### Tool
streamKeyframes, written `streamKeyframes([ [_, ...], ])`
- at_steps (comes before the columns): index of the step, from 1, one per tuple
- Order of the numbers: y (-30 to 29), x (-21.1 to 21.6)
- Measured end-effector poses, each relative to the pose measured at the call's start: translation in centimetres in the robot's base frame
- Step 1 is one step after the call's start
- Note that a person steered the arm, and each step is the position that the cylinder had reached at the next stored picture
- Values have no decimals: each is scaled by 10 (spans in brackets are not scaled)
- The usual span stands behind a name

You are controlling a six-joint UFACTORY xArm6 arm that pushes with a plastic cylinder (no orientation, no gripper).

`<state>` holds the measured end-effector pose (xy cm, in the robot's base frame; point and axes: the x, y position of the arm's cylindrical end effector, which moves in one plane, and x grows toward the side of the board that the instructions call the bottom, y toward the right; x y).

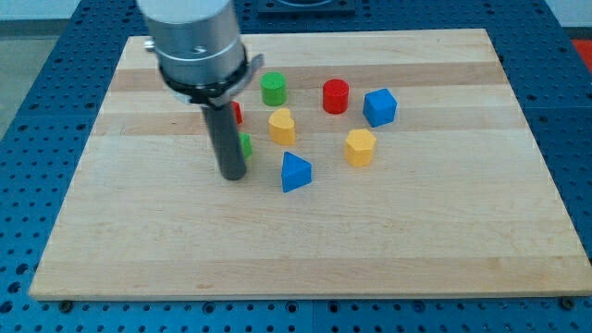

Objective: Push the yellow heart to the left

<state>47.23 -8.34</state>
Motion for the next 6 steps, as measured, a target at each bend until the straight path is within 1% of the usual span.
streamKeyframes([
  [1,10,0],
  [2,32,0],
  [5,150,0],
  [6,163,-7],
])
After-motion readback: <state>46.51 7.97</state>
